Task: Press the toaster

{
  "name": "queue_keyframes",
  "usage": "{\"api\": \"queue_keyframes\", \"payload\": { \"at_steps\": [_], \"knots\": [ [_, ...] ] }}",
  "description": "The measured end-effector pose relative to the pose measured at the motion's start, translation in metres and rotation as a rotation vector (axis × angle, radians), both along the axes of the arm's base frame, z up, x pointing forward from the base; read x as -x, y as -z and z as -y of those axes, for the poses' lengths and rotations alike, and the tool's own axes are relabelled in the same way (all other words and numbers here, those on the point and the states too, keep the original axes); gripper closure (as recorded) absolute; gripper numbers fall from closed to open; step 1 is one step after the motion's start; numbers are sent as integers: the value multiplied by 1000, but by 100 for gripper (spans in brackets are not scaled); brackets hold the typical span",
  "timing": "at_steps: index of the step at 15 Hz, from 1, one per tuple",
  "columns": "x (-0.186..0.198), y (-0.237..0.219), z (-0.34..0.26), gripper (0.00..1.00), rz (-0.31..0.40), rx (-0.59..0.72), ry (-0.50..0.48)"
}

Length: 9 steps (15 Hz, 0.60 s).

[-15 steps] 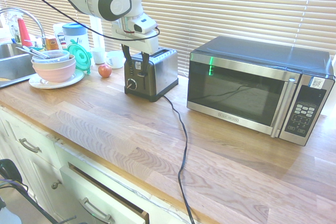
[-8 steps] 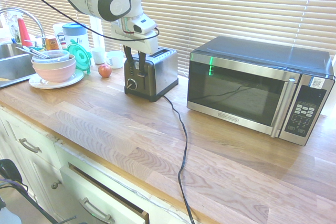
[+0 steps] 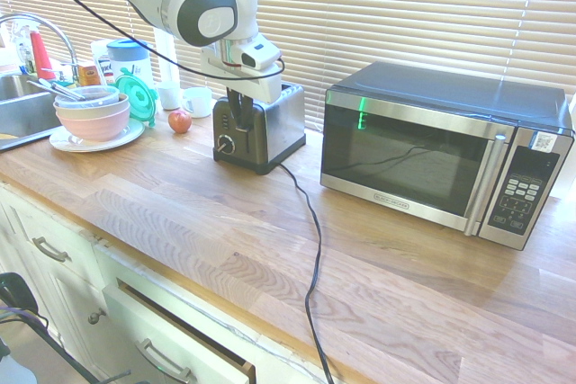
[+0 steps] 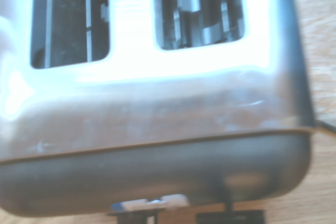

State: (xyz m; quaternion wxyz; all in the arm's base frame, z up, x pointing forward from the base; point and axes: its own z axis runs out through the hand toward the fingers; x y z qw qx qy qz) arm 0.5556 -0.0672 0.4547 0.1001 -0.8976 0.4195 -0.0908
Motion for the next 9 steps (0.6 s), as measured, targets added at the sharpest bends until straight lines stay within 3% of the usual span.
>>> {"api": "queue_keyframes", "payload": {
  "at_steps": [9],
  "knots": [
    [-3,5,-11,100,-9,5,-22]
  ]
}}
